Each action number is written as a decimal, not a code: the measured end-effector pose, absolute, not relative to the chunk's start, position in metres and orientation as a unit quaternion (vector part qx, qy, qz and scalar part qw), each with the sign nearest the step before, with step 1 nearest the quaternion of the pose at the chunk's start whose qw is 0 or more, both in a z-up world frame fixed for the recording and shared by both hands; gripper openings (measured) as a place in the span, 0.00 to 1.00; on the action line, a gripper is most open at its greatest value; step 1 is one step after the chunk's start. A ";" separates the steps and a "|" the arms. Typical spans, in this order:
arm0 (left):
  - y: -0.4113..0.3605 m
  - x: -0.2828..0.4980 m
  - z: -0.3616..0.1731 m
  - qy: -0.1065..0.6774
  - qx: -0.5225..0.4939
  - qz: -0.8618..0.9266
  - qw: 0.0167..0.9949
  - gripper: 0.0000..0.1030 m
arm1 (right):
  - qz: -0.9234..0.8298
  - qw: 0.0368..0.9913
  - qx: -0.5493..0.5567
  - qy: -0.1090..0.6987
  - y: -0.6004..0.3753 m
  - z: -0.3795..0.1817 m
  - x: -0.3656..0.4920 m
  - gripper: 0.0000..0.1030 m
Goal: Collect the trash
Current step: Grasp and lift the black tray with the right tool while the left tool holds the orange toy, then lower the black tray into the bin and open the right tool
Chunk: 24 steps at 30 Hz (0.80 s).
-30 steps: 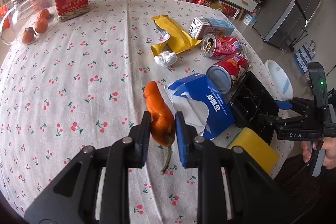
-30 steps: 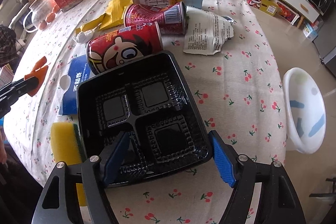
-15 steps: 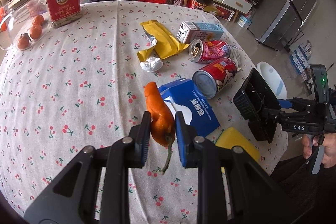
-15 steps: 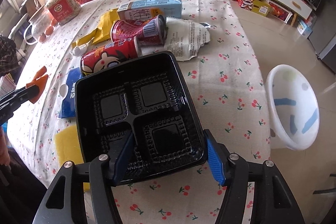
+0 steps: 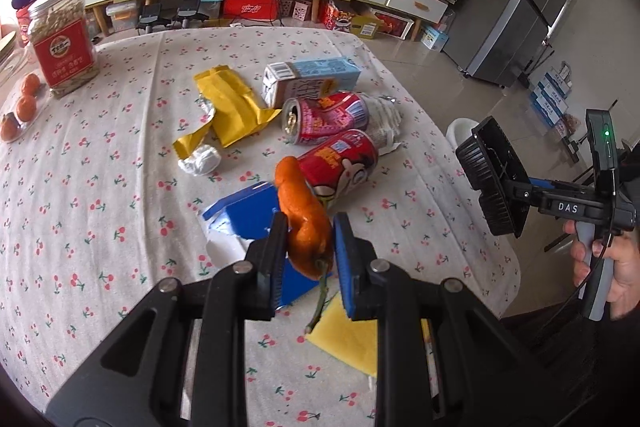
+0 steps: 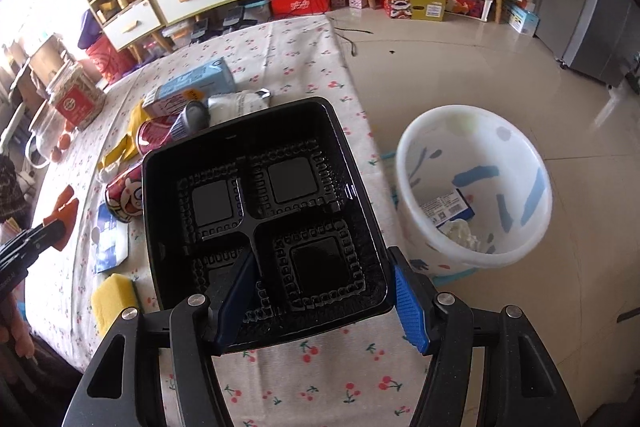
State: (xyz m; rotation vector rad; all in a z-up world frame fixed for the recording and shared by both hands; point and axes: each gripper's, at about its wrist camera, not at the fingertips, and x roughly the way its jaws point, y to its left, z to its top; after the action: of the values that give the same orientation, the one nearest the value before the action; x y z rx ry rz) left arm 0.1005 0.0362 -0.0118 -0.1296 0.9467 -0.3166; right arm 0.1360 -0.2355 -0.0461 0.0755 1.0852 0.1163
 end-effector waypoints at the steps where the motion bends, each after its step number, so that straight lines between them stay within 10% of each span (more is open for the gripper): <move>1: 0.029 0.102 -0.010 0.453 -0.057 -0.157 0.876 0.24 | 0.049 0.855 0.042 0.514 -0.243 -0.045 0.136 0.64; 24: -0.101 0.144 -0.005 0.465 -0.001 -0.232 0.855 0.24 | -0.092 0.835 0.165 0.517 -0.397 -0.061 0.168 0.69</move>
State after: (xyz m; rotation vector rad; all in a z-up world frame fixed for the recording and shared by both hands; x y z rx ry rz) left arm 0.1441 -0.1014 -0.0048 -0.0027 0.9769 -0.4870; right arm 0.1678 -0.3966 -0.0608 0.3487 1.0946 -0.1945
